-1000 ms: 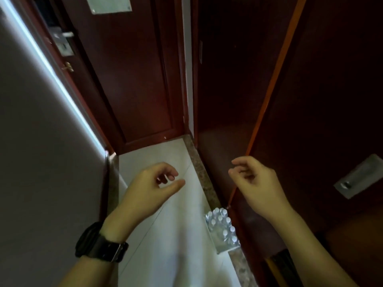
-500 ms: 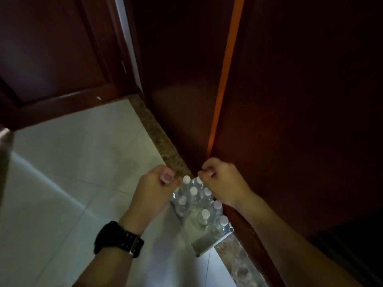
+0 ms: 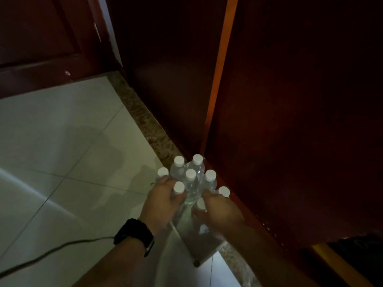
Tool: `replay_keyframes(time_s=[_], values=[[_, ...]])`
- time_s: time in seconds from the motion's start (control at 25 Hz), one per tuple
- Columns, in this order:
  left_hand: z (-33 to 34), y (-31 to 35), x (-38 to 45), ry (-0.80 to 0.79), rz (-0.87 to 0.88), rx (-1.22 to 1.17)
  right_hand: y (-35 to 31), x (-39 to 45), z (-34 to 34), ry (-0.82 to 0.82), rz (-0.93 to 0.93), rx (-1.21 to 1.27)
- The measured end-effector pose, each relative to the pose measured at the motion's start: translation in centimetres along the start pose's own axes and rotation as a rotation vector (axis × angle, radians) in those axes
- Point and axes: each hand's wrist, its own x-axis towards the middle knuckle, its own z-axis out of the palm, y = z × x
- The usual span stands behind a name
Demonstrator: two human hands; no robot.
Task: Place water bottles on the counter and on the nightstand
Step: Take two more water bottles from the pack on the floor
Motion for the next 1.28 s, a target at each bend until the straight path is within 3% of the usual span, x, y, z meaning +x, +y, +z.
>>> replay_keyframes(time_s=[0.16, 0.28, 0.4, 0.52, 0.6, 0.72, 0.92, 1.12, 1.28], values=[[-6.3, 7.2, 0.6, 0.150, 0.086, -0.024, -3.2, -2.7, -9.7, 0.245, -0.076, 0.334], [-17.1, 20.4, 0.5, 0.310, 0.097, -0.190, -10.0, -7.2, -24.2, 0.431, -0.099, 0.428], [-30.8, 36.6, 1.2, 0.427, 0.105, -0.312, -18.5, -12.1, -42.8, 0.574, -0.168, 0.474], [-44.8, 54.2, 1.3, 0.360, 0.164, -0.420, -27.3, -18.5, -62.1, 0.652, -0.251, 0.549], [-53.2, 65.6, 0.5, 0.225, 0.137, -0.498, -32.5, -22.7, -74.1, 0.672, -0.276, 0.638], [-61.1, 77.5, -1.6, 0.013, 0.148, -0.581, -37.9, -27.7, -86.0, 0.666, -0.334, 0.866], [-67.8, 88.7, -4.8, -0.289, 0.089, -0.850, -43.0, -35.9, -96.2, 0.716, -0.343, 1.100], [-67.8, 93.9, -7.3, -0.348, 0.061, -0.857, -43.1, -42.2, -97.6, 0.863, -0.213, 1.207], [-66.4, 98.9, -10.1, -0.455, 0.159, -0.836, -41.8, -48.3, -98.8, 1.038, -0.126, 1.232]])
